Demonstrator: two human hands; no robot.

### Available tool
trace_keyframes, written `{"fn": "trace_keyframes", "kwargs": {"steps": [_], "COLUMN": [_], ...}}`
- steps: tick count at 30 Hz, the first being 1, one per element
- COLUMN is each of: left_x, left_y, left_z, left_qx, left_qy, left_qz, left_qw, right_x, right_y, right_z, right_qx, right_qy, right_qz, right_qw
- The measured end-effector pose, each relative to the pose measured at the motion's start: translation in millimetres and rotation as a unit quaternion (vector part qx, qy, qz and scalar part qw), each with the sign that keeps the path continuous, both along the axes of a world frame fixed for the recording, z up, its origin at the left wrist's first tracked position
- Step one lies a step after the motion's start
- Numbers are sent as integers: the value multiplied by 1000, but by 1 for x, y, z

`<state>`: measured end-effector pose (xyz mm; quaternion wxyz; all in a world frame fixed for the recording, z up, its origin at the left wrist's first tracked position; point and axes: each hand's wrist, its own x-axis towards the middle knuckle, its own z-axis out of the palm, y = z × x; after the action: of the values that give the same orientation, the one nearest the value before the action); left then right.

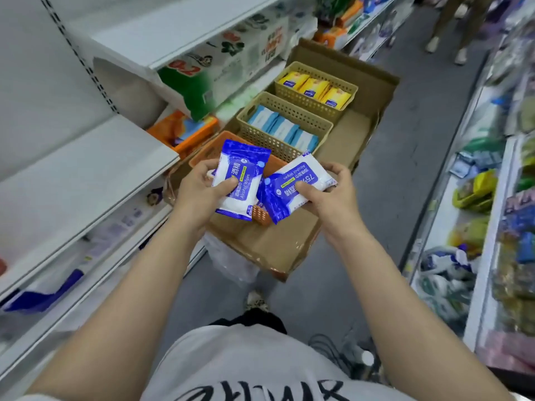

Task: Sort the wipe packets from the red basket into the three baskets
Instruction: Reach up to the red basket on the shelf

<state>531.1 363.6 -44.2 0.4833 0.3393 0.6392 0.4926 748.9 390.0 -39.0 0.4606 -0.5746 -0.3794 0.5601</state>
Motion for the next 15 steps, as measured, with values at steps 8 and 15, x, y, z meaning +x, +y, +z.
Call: {"fn": "trace_keyframes", "kwargs": {"steps": [8, 15], "left_x": [42, 23], "left_y": [95, 125], "left_z": [-2, -8], "left_qx": [-30, -38], "left_qy": [-18, -36], "left_qz": [9, 122], "left_qw": [999, 991], "right_x": [32, 10], "right_y": [93, 172], "right_z": [15, -7], "right_qx": [-55, -100], "right_qy": [-11, -50], "right_qz": [32, 195], "right_qw": [998, 974]}}
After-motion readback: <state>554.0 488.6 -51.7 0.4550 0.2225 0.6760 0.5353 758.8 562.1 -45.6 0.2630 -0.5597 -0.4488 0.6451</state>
